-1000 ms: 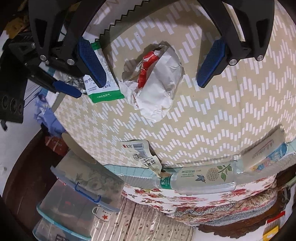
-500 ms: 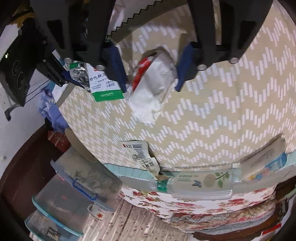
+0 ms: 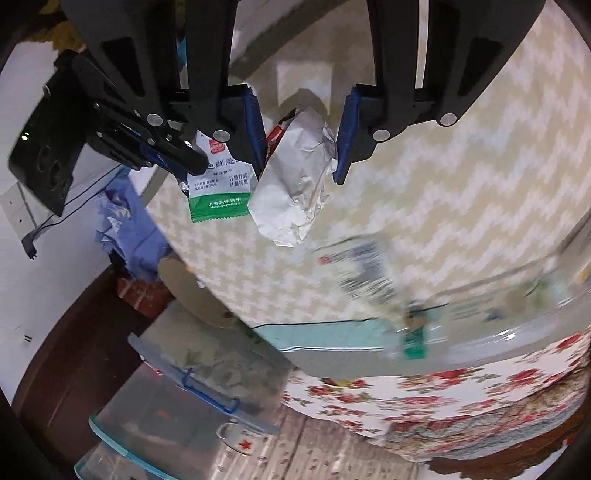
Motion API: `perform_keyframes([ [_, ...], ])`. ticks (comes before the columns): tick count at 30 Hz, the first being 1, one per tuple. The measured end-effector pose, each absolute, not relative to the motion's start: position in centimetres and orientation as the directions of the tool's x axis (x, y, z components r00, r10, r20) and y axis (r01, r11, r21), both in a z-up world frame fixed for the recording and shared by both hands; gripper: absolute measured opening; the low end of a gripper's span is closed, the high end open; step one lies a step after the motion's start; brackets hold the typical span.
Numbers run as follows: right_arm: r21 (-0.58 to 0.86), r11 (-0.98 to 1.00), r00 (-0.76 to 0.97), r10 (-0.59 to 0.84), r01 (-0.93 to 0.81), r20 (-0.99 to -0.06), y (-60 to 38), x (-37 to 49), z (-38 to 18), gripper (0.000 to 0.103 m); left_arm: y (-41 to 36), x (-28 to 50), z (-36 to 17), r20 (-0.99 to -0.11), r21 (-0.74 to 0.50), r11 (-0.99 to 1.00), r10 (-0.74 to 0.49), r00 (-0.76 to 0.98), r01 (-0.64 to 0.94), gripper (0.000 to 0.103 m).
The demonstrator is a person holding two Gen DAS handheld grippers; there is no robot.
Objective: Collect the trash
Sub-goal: 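Carry the tissue and packet to the wastebasket and open both tools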
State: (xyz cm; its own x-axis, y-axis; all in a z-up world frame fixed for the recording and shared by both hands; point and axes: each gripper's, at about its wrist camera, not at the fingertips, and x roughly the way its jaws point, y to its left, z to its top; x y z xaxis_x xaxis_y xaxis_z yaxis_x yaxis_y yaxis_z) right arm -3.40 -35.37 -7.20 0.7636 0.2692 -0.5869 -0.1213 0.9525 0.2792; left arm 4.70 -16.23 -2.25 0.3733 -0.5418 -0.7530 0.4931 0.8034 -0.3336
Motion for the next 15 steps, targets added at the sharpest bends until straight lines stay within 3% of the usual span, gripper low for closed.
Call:
perform_keyframes([
  [15, 0.478, 0.842, 0.839, 0.058, 0.251, -0.542, -57.7, 3.8, -6.1, 0.012, -39.6, 15.7, -0.6, -0.74, -0.444, 0.648, -0.655, 0.155, 0.619, 0.033],
])
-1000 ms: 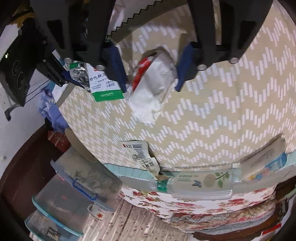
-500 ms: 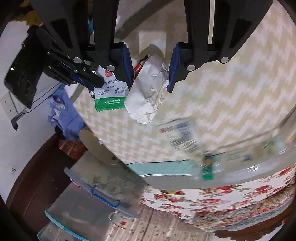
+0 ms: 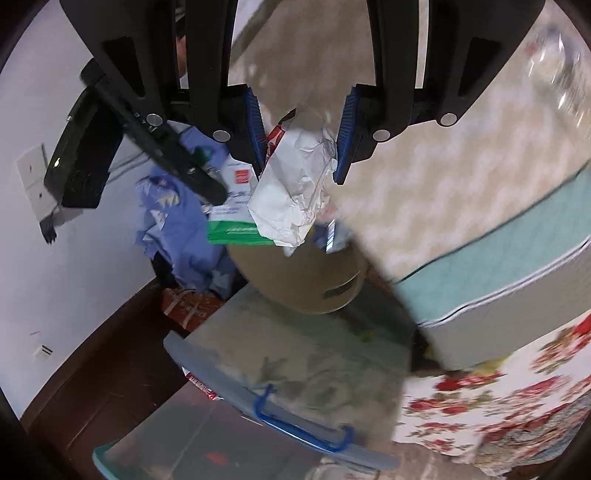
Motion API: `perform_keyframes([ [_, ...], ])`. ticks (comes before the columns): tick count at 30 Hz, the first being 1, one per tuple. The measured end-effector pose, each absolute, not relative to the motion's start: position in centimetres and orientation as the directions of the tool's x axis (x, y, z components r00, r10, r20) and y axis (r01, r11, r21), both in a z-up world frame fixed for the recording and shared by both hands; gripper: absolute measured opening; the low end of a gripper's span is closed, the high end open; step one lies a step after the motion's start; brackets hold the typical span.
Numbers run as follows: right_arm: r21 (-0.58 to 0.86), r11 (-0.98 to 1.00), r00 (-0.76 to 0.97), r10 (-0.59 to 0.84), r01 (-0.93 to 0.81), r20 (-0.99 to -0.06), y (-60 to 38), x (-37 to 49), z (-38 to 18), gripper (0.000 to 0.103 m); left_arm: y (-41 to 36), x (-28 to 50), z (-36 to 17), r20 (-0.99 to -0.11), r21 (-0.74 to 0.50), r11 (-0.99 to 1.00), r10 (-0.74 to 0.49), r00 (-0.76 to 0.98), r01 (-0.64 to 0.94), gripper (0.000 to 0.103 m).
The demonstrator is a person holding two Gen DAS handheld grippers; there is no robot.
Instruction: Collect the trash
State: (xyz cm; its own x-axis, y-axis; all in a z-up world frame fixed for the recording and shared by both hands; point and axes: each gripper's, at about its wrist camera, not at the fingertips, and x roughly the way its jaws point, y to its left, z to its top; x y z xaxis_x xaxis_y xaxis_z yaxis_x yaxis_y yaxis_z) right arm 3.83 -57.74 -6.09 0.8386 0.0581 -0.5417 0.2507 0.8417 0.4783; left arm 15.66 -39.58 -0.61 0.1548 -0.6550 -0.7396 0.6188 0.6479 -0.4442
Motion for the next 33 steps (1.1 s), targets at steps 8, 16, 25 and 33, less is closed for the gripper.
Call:
perform_keyframes([
  [8, 0.568, 0.755, 0.844, 0.035, 0.328, -0.535, -63.6, 6.4, -7.7, 0.075, -45.3, 18.9, -2.4, -0.771, -0.42, 0.696, -0.612, 0.177, 0.583, 0.071],
  [16, 0.577, 0.765, 0.876, 0.036, 0.286, -0.482, -62.0, 4.6, -5.9, 0.073, -37.6, 15.2, 0.0, -0.731, -0.342, 0.708, -0.614, 0.298, 0.618, 0.071],
  [25, 0.583, 0.811, 0.815, 0.305, 0.048, -0.492, -52.2, 8.0, -3.9, 0.056, -22.5, 10.3, 0.3, -0.718, -0.307, 0.788, -0.56, 0.413, 0.534, 0.069],
  [33, 0.465, 0.869, 0.614, 0.463, -0.172, -0.639, -36.1, 15.1, -5.5, 0.059, -6.2, 9.2, -0.1, -0.73, -0.311, 0.921, -0.389, 0.562, 0.234, 0.062],
])
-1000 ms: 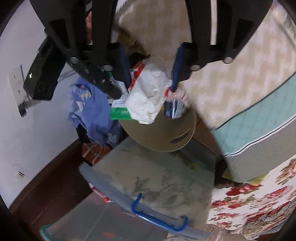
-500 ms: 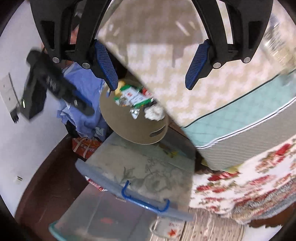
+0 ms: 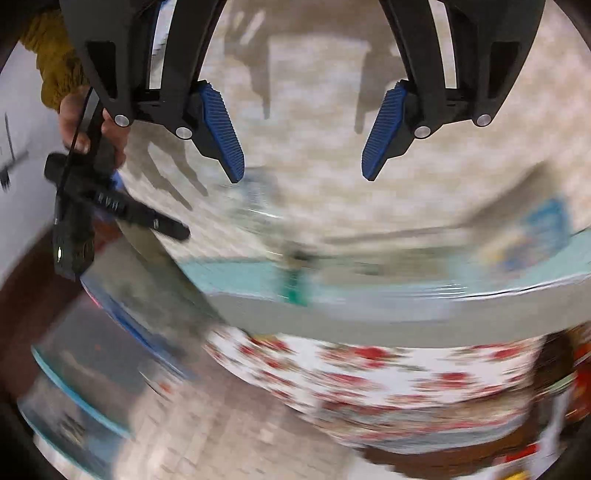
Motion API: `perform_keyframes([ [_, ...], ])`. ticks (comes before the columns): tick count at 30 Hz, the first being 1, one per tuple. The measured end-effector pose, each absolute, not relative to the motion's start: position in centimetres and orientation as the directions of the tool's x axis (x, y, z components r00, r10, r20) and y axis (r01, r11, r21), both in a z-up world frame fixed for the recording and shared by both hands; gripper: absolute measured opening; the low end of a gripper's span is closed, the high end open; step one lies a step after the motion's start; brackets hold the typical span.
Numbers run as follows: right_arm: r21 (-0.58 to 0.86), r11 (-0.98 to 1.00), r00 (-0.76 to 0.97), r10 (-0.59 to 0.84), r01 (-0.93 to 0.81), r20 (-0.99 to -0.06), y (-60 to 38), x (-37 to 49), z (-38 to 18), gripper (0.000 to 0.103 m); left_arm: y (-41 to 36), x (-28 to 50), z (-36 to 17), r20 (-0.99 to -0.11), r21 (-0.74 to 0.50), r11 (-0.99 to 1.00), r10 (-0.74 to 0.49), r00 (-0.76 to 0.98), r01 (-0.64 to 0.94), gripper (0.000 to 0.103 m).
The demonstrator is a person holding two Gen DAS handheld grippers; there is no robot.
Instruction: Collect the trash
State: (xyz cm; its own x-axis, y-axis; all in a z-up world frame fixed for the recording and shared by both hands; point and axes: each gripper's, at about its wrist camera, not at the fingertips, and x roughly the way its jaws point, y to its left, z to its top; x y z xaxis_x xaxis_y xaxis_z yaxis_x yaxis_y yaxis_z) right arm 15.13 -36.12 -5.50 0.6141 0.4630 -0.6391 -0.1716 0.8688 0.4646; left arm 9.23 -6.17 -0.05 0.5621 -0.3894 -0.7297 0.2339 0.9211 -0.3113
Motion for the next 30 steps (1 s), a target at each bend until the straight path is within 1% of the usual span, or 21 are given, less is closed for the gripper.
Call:
perform_keyframes([
  [1, 0.451, 0.873, 0.601, 0.465, -0.186, -0.65, -34.6, 15.8, -5.6, 0.067, -4.2, 9.1, 0.2, -0.723, -0.311, 0.93, -0.365, 0.587, 0.196, 0.062],
  [3, 0.376, 0.906, 0.598, 0.414, -0.196, -0.687, -31.5, 17.1, -6.1, 0.075, -0.8, 8.9, 0.9, -0.709, -0.303, 0.944, -0.313, 0.632, 0.127, 0.062],
  [5, 0.323, 0.926, 0.586, 0.373, -0.194, -0.719, -29.7, 18.0, -6.9, 0.075, 2.1, 8.7, 1.4, -0.698, -0.327, 0.942, -0.295, 0.652, 0.076, 0.062],
  [7, 0.313, 0.926, 0.569, 0.377, -0.21, -0.731, -28.2, 17.8, -7.5, 0.066, 3.9, 8.4, 1.4, -0.693, -0.348, 0.936, -0.295, 0.658, 0.053, 0.062],
  [10, 0.297, 0.909, 0.538, 0.413, -0.292, -0.735, -26.2, 16.5, -7.3, 0.053, 4.6, 8.0, 0.9, -0.689, -0.376, 0.924, -0.323, 0.649, 0.061, 0.062],
  [13, 0.311, 0.86, 0.487, 0.49, -0.405, -0.723, -23.6, 13.7, -7.2, 0.053, 3.5, 8.1, -0.2, -0.694, -0.407, 0.908, -0.379, 0.612, 0.101, 0.062],
  [16, 0.349, 0.752, 0.387, 0.609, -0.559, -0.693, -19.3, 9.7, -7.3, 0.054, 2.8, 7.9, -1.0, -0.696, -0.417, 0.9, -0.408, 0.59, 0.131, 0.064],
  [17, 0.341, 0.738, 0.378, 0.617, -0.583, -0.69, -18.6, 9.0, -7.3, 0.054, 2.7, 7.9, -1.0, -0.696, -0.42, 0.898, -0.414, 0.586, 0.136, 0.064],
  [18, 0.324, 0.723, 0.373, 0.623, -0.611, -0.688, -17.7, 7.8, -7.2, 0.059, 2.6, 7.8, -1.1, -0.697, -0.423, 0.895, -0.421, 0.58, 0.141, 0.064],
  [19, 0.315, 0.718, 0.374, 0.624, -0.621, -0.686, -17.5, 7.3, -7.1, 0.068, 2.5, 7.7, -1.2, -0.699, -0.427, 0.893, -0.428, 0.572, 0.146, 0.064],
  [21, 0.281, 0.734, 0.429, 0.614, -0.618, -0.662, -17.8, 5.5, -6.6, 0.078, 2.6, 7.5, -1.2, -0.704, -0.421, 0.895, -0.424, 0.57, 0.146, 0.064],
  [22, 0.277, 0.743, 0.449, 0.611, -0.609, -0.652, -18.2, 5.0, -6.5, 0.081, 2.9, 7.3, -1.1, -0.703, -0.42, 0.896, -0.421, 0.573, 0.144, 0.064],
  [24, 0.314, 0.761, 0.477, 0.615, -0.567, -0.628, -19.8, 4.2, -6.5, 0.081, 3.6, 6.9, -1.0, -0.702, -0.411, 0.902, -0.404, 0.586, 0.131, 0.064],
  [27, 0.381, 0.769, 0.459, 0.621, -0.513, -0.636, -21.0, 3.8, -7.3, 0.081, 5.1, 7.3, 0.0, -0.699, -0.344, 0.935, -0.314, 0.643, 0.082, 0.064],
  [28, 0.388, 0.77, 0.455, 0.621, -0.507, -0.638, -21.1, 3.8, -7.4, 0.081, 6.0, 7.7, 0.9, -0.683, -0.303, 0.951, -0.258, 0.683, 0.055, 0.068],
  [29, 0.387, 0.773, 0.46, 0.618, -0.503, -0.637, -21.2, 3.7, -7.3, 0.081, 6.4, 8.1, 1.4, -0.672, -0.272, 0.961, -0.219, 0.707, 0.039, 0.08],
  [30, 0.38, 0.776, 0.464, 0.614, -0.504, -0.638, -21.2, 3.6, -7.3, 0.082, 6.8, 8.7, 1.9, -0.661, -0.228, 0.973, -0.171, 0.73, 0.022, 0.086],
])
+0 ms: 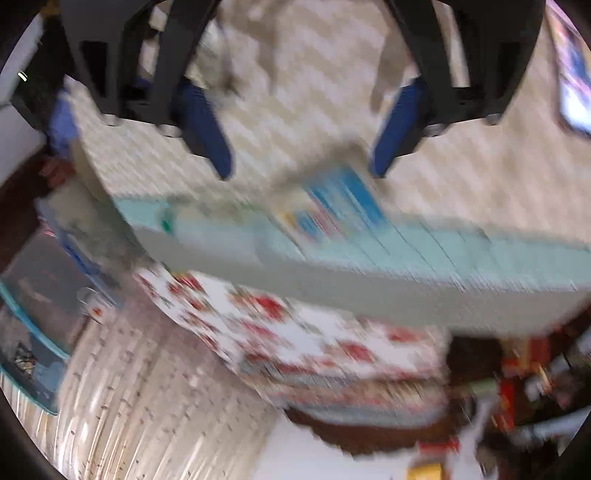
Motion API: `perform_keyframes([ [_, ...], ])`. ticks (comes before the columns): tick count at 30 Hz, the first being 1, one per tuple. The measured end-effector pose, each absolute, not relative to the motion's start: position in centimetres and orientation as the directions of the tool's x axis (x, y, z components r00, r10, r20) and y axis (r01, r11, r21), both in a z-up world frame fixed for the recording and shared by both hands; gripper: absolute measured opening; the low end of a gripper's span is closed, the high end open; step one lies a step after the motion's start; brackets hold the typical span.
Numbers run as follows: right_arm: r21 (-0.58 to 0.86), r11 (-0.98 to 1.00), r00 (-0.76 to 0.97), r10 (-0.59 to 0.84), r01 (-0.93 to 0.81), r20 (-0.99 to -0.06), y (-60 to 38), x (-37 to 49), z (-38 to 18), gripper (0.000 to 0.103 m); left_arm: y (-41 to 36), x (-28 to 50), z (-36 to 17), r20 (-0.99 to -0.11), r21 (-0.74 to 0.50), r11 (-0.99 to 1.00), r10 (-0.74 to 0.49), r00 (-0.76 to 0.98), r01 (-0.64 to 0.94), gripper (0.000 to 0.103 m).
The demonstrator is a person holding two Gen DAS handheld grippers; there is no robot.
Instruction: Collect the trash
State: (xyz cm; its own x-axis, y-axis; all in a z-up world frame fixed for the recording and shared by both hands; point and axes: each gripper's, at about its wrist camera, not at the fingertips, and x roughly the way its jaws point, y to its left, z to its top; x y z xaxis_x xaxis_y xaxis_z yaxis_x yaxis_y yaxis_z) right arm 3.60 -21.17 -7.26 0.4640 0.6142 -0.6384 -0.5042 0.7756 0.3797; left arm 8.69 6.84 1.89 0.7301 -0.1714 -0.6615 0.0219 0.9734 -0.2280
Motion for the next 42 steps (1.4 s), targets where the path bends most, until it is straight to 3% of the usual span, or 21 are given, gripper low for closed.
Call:
perform_keyframes([
  [1, 0.363, 0.781, 0.467, 0.604, -0.508, -0.646, -20.9, 3.4, -7.2, 0.082, 7.0, 9.7, 2.3, -0.652, -0.153, 0.988, -0.112, 0.75, 0.014, 0.094],
  [6, 0.328, 0.777, 0.443, 0.592, -0.538, -0.674, -19.1, 3.4, -7.3, 0.084, 5.4, 13.6, 0.7, -0.706, 0.069, 0.981, -0.082, 0.704, 0.183, 0.094],
  [12, 0.264, 0.782, 0.444, 0.557, -0.564, -0.702, -17.2, 3.4, -7.5, 0.086, 4.9, 15.7, -2.4, -0.773, 0.048, 0.957, -0.145, 0.618, 0.285, 0.094],
  [13, 0.256, 0.783, 0.446, 0.553, -0.567, -0.704, -17.0, 3.4, -7.5, 0.086, 4.8, 15.8, -3.1, -0.778, 0.057, 0.958, -0.134, 0.614, 0.281, 0.092],
  [15, 0.242, 0.785, 0.45, 0.544, -0.57, -0.708, -16.8, 3.3, -7.6, 0.086, 4.8, 15.5, -3.9, -0.783, 0.1, 0.961, -0.082, 0.616, 0.256, 0.076],
  [18, 0.269, 0.774, 0.434, 0.565, -0.573, -0.702, -17.0, 2.9, -7.5, 0.086, 4.3, 14.2, -3.8, -0.782, 0.127, 0.96, -0.059, 0.62, 0.251, 0.069],
  [23, 0.392, 0.75, 0.396, 0.63, -0.532, -0.668, -19.4, 3.1, -7.6, 0.085, 4.5, 9.9, -2.7, -0.785, 0.095, 0.967, -0.073, 0.615, 0.236, 0.068],
  [26, 0.481, 0.732, 0.381, 0.67, -0.483, -0.637, -21.4, 3.3, -7.8, 0.083, 5.6, 6.9, -1.9, -0.787, -0.002, 0.975, -0.138, 0.601, 0.221, 0.068],
  [32, 0.686, 0.64, 0.333, 0.767, -0.346, -0.548, -24.6, 5.1, -9.1, 0.068, 4.6, 2.1, -1.2, -0.76, -0.245, 0.925, -0.369, 0.536, 0.289, 0.068],
  [38, 0.722, 0.639, 0.313, 0.766, -0.266, -0.562, -24.4, 7.9, -9.5, 0.049, 2.9, 1.4, -2.9, -0.78, -0.301, 0.911, -0.406, 0.477, 0.283, 0.068],
  [42, 0.74, 0.622, 0.288, 0.78, -0.256, -0.556, -23.7, 8.7, -9.7, 0.046, 2.9, 1.2, -2.9, -0.778, -0.292, 0.921, -0.386, 0.495, 0.259, 0.068],
])
